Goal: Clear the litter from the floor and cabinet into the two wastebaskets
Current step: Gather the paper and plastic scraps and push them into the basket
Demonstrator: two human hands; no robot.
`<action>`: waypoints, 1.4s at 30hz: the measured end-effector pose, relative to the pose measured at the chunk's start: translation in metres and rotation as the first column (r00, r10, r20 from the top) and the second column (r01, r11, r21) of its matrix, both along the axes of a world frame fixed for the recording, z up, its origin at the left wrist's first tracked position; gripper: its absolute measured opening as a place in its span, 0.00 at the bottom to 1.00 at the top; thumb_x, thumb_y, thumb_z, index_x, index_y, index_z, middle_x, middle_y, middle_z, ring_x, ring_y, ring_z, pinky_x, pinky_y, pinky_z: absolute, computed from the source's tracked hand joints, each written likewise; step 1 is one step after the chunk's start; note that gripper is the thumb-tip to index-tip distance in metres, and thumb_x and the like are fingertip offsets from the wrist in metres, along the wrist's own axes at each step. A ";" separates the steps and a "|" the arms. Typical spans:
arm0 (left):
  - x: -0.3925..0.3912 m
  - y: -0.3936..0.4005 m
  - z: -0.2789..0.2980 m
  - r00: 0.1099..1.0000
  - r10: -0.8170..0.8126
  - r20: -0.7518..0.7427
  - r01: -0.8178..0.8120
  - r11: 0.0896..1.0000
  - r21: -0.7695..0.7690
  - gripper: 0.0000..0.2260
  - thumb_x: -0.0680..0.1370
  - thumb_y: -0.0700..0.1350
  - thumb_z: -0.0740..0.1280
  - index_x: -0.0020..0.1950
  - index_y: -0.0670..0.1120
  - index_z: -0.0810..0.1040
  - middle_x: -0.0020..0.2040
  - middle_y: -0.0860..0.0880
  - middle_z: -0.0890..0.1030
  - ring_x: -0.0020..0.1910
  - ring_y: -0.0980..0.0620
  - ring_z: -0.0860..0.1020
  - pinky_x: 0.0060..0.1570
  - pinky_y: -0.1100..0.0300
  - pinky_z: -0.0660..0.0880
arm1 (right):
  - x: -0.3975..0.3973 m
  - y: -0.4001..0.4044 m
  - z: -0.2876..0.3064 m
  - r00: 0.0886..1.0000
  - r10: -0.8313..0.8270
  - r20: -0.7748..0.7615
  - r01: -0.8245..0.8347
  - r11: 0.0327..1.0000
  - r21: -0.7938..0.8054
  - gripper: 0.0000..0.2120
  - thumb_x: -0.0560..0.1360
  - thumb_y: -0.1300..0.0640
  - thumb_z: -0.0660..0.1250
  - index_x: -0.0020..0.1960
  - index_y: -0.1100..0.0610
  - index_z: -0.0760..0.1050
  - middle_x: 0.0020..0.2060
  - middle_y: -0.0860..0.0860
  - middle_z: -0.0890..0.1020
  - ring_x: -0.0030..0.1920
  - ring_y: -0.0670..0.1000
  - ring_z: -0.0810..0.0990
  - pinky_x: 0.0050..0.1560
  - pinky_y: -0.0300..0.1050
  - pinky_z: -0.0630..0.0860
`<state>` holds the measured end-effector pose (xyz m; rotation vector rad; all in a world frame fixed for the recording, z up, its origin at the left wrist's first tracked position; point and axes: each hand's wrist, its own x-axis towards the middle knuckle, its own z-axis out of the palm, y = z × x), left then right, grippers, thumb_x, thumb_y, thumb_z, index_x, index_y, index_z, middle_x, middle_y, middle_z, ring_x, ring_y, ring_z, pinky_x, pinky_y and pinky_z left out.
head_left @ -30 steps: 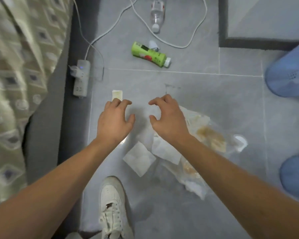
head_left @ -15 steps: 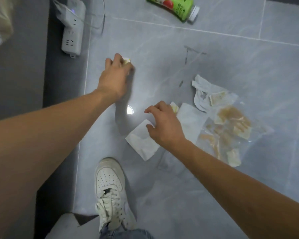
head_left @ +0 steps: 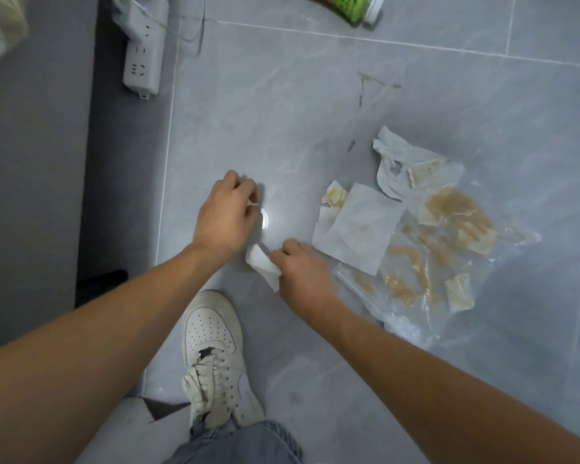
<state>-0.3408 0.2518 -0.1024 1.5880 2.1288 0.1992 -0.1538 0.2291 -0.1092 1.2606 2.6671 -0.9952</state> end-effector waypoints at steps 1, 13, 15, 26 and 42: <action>0.003 -0.001 0.006 1.000 -0.003 -0.010 0.004 1.000 0.019 0.04 0.77 0.39 0.66 0.50 0.45 0.76 0.49 0.49 0.70 0.45 0.48 0.72 0.40 0.52 0.75 | 0.003 0.003 0.004 0.997 -0.041 -0.065 0.041 0.999 0.001 0.28 0.53 0.73 0.72 0.51 0.58 0.77 0.37 0.57 0.76 0.36 0.61 0.77 0.33 0.44 0.67; 0.218 0.059 0.163 0.973 -0.202 0.109 0.182 0.969 0.170 0.04 0.77 0.40 0.66 0.50 0.47 0.76 0.48 0.51 0.70 0.43 0.50 0.72 0.35 0.48 0.76 | 0.237 0.080 0.150 0.853 -0.508 -0.120 0.513 0.858 0.022 0.07 0.64 0.66 0.64 0.41 0.57 0.73 0.39 0.46 0.68 0.36 0.52 0.68 0.35 0.45 0.62; 0.288 0.080 0.190 0.946 -0.272 0.176 0.235 0.950 0.205 0.04 0.77 0.40 0.67 0.50 0.47 0.76 0.48 0.51 0.70 0.42 0.50 0.73 0.36 0.47 0.76 | 0.296 0.093 0.179 0.808 -0.577 -0.118 0.586 0.808 0.056 0.03 0.66 0.64 0.63 0.39 0.57 0.71 0.38 0.47 0.68 0.35 0.51 0.67 0.34 0.46 0.61; 0.627 0.131 0.269 0.758 -0.594 0.270 0.498 0.794 0.349 0.04 0.77 0.40 0.67 0.50 0.46 0.75 0.48 0.49 0.71 0.43 0.49 0.72 0.33 0.49 0.74 | 0.599 0.110 0.281 0.435 -0.897 -0.070 0.893 0.421 0.156 0.05 0.71 0.66 0.67 0.41 0.58 0.77 0.41 0.49 0.75 0.38 0.50 0.73 0.37 0.47 0.69; 0.508 0.091 0.228 0.791 -0.611 0.016 0.608 0.789 0.089 0.14 0.79 0.54 0.63 0.61 0.51 0.77 0.52 0.51 0.75 0.53 0.47 0.73 0.46 0.50 0.75 | 0.508 0.083 0.260 0.675 -0.735 -0.068 0.737 0.668 0.102 0.09 0.73 0.57 0.70 0.53 0.55 0.77 0.50 0.50 0.76 0.51 0.53 0.76 0.46 0.51 0.75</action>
